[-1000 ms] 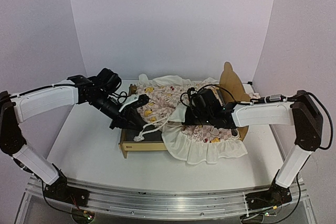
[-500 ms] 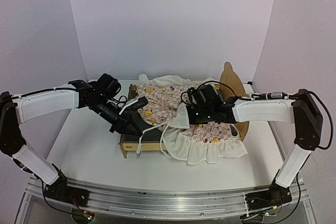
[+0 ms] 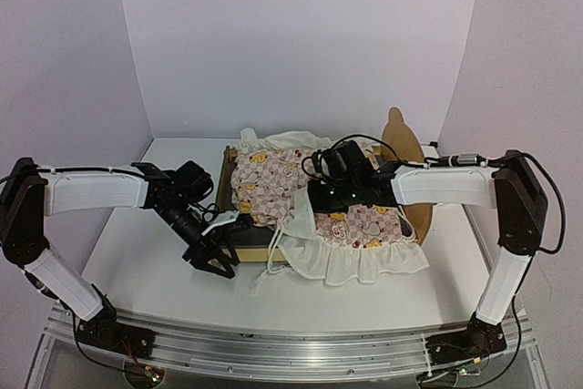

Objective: Set up the pet bed

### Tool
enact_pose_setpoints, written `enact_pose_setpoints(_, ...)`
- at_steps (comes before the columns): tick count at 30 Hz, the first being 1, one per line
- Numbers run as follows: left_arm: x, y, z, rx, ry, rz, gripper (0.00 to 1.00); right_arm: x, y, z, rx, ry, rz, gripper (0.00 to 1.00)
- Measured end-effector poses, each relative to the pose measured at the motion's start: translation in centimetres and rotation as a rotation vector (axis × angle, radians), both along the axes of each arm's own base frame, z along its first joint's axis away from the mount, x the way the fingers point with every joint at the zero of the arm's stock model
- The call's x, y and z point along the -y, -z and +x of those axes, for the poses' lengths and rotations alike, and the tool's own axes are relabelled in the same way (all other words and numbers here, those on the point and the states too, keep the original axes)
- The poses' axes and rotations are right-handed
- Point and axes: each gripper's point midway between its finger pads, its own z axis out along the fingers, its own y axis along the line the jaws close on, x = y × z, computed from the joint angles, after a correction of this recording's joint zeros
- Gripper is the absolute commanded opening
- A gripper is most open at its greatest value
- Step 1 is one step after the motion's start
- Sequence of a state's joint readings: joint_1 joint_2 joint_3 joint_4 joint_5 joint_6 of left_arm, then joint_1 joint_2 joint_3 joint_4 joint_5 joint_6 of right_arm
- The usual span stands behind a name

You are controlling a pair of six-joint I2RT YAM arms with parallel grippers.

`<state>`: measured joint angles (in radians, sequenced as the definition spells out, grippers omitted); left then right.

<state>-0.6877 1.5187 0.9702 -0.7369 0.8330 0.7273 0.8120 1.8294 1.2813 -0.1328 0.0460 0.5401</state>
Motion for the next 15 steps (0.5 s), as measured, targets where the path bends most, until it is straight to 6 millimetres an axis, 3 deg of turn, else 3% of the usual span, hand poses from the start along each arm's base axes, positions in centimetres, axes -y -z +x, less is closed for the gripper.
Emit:
enact_pose_setpoints(4, 0.6, -0.7, 1.5, 0.103, 0.013, -0.018, 0.46, -0.2, 0.3, -0.1, -0.013, -0.009, 0.003, 0.00)
enact_pose_setpoints(7, 1.3, -1.0, 3.5, 0.150, -0.060, -0.011, 0.38, -0.4, 0.3, -0.1, -0.016, -0.014, 0.006, 0.00)
enact_pose_setpoints(10, 1.8, -0.9, 4.1, 0.131, -0.141, -0.002, 0.39, -0.6, 0.0, 0.0, -0.012, -0.018, 0.011, 0.00)
enact_pose_setpoints(12, 1.9, -0.2, 3.0, 0.117, -0.160, 0.004, 0.45, -0.7, -0.1, 0.0, -0.009, -0.020, 0.013, 0.00)
enact_pose_setpoints(15, 1.6, 2.0, -1.2, 0.152, -0.118, 0.017, 0.54, -0.6, -0.1, 0.0, -0.005, -0.024, 0.009, 0.00)
